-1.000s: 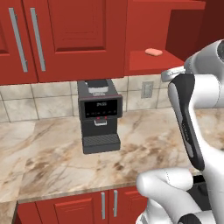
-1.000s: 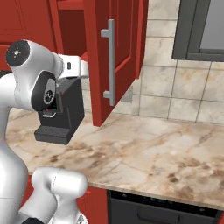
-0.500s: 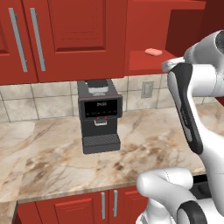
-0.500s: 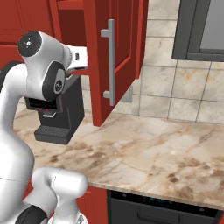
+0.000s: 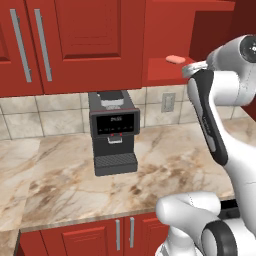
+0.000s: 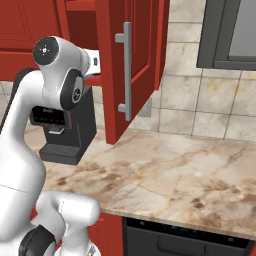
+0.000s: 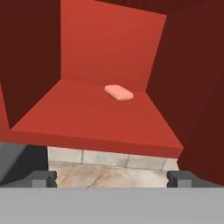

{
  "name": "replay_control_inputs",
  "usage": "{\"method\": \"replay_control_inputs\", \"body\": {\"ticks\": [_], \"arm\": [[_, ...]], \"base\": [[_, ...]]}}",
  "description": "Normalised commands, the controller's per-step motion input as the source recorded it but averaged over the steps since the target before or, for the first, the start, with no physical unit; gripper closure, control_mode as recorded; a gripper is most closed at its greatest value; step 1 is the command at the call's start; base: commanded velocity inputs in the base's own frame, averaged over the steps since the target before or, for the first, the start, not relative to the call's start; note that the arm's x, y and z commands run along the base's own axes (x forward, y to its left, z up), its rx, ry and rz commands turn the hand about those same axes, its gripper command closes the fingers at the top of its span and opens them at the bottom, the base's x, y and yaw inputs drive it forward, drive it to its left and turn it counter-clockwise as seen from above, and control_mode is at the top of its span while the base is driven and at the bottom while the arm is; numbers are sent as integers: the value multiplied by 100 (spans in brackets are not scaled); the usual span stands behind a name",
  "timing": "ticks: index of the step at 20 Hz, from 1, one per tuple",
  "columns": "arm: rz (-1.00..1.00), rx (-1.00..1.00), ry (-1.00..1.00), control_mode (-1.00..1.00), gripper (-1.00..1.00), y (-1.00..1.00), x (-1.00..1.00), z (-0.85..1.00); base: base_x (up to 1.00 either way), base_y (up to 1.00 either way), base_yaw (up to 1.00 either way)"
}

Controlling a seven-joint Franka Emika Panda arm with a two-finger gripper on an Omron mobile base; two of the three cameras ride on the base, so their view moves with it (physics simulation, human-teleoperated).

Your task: Locate and retrieve the bar soap and bar soap from the cabinet. Place them next to the sink.

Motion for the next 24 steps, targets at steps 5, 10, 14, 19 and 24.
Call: {"method": "replay_control_inputs", "body": {"ticks": [5, 10, 14, 19, 24], "arm": [[-3, -1, 9, -100, -100, 5, 32, 7], [-2, -1, 15, -100, -100, 0, 42, 12], [0, 0, 0, -100, -100, -1, 41, 1], [2, 0, -10, -100, -100, 0, 33, -1], [1, 0, -7, -100, -100, 0, 29, -1]], "base": [[0, 0, 0], [0, 0, 0], [0, 0, 0], [0, 0, 0], [0, 0, 0]]}}
